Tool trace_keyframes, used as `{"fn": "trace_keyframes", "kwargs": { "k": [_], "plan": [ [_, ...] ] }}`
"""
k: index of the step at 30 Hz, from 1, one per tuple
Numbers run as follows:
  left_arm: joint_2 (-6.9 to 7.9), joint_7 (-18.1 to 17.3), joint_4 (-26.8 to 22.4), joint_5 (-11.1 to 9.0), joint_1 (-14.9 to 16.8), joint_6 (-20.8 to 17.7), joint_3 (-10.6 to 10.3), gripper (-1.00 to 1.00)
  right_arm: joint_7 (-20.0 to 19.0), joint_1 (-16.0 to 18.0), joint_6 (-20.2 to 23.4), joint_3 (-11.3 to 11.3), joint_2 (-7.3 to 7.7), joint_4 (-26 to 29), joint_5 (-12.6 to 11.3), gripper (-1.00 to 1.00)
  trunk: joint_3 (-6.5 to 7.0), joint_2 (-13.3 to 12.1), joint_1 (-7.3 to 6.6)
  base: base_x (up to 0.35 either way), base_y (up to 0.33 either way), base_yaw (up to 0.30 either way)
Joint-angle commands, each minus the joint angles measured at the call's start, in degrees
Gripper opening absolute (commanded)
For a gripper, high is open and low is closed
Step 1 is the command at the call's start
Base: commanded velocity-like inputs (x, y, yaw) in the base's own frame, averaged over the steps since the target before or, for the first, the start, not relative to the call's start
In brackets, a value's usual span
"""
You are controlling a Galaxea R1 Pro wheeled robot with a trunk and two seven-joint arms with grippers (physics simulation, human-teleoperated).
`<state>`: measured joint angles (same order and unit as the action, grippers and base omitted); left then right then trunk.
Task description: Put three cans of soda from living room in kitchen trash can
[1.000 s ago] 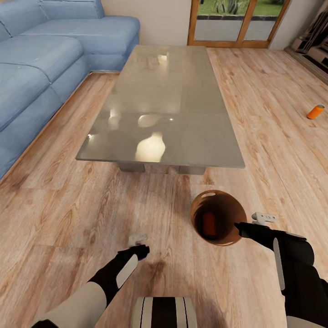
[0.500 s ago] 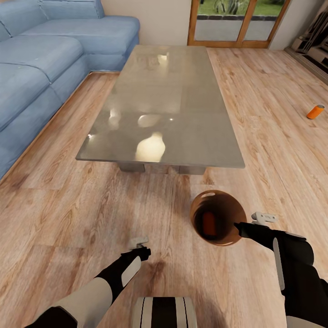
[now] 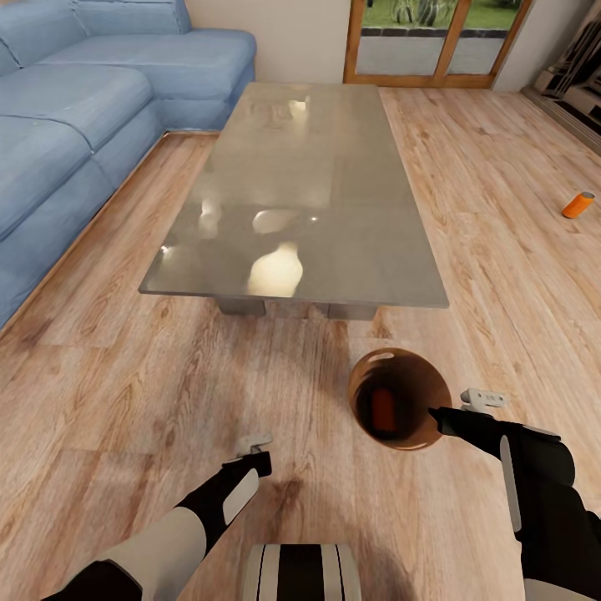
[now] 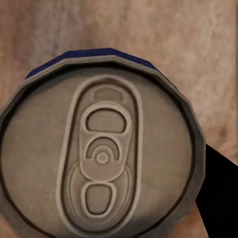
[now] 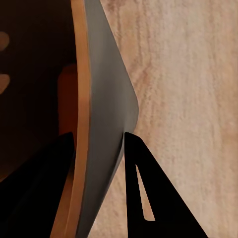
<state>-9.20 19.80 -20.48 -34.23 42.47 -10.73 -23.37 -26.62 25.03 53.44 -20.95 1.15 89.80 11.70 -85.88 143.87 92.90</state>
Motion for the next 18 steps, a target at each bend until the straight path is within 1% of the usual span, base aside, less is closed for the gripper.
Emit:
{"fn": "trace_keyframes", "kwargs": {
  "k": [1,5,7,9,12,14,15,18],
  "plan": [
    [-0.01,0.0,0.0,0.0,0.0,0.0,0.0,-1.0,-0.1,0.0,0.2,0.0,0.0,0.0,-1.2,-1.0,0.0,0.0,-0.01,0.0,0.0,0.0],
    [-0.02,0.0,0.0,0.1,0.0,0.1,0.0,-1.0,-0.1,0.0,0.2,0.0,0.0,0.0,-1.2,-1.0,0.0,0.0,-0.01,0.0,0.0,0.0],
    [-0.07,0.0,-0.3,0.1,0.0,1.1,0.0,-1.0,-0.1,0.0,0.2,0.0,0.01,0.0,-1.2,-1.0,0.0,0.0,-0.01,0.0,0.0,0.0],
    [0.0,0.4,-2.7,0.2,0.0,2.2,-0.4,-1.0,-0.1,0.0,0.2,0.0,0.07,0.0,-1.2,-1.0,0.0,0.0,-0.01,0.0,0.0,0.0],
    [0.33,0.4,-7.1,0.1,0.0,2.1,-0.6,-1.0,-0.1,0.0,0.2,0.0,0.14,0.0,-1.2,-1.0,0.0,0.0,-0.01,0.0,0.0,0.0],
    [0.53,0.4,-10.0,-0.1,-0.1,1.4,-0.7,-1.0,-0.1,0.0,0.2,0.0,0.16,0.0,-1.2,-1.0,0.0,0.0,-0.01,0.0,0.0,0.0],
    [0.63,0.4,-11.9,-0.1,-0.1,-0.8,-0.8,-1.0,-0.1,0.0,0.2,-0.1,0.17,0.0,-1.2,-1.0,0.0,0.0,-0.01,0.0,0.0,0.0],
    [0.66,0.4,-12.8,-0.1,-0.1,-2.8,-0.8,-1.0,-0.1,0.0,0.2,-0.1,0.17,0.0,-1.1,-1.0,0.0,0.0,-0.01,0.0,0.0,0.0]
  ]
}}
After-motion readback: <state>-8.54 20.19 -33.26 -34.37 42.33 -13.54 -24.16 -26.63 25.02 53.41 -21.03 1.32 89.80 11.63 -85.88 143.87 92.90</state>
